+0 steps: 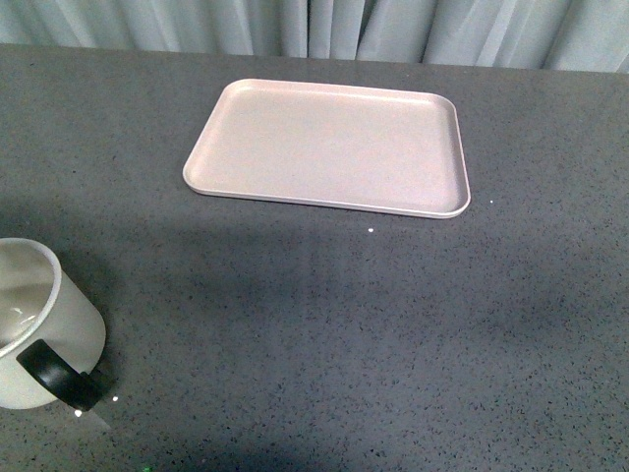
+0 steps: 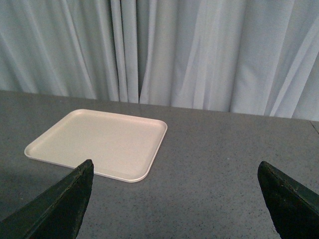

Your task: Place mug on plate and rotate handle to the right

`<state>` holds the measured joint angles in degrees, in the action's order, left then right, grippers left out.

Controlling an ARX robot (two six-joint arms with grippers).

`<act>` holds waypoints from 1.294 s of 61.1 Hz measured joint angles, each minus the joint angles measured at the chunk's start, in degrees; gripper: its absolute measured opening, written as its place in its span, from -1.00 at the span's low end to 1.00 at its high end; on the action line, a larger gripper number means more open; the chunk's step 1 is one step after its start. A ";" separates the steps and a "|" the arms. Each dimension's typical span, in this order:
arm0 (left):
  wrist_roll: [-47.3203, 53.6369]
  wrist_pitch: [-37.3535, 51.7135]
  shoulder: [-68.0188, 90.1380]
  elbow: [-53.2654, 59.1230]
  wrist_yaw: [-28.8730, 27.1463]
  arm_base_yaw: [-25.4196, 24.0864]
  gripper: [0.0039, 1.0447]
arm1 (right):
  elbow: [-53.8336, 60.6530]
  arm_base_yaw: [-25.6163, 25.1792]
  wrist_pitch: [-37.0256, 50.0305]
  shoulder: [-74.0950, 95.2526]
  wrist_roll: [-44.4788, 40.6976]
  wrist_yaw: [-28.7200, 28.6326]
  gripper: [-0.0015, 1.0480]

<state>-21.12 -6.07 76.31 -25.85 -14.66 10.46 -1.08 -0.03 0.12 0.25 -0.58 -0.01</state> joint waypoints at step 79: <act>-5.97 -6.40 4.83 -12.35 1.86 6.45 -0.96 | 0.00 0.02 0.00 0.00 0.00 0.00 0.82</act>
<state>-27.09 -12.47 81.14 -38.20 -12.80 16.91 -1.08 -0.01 0.12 0.25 -0.58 -0.01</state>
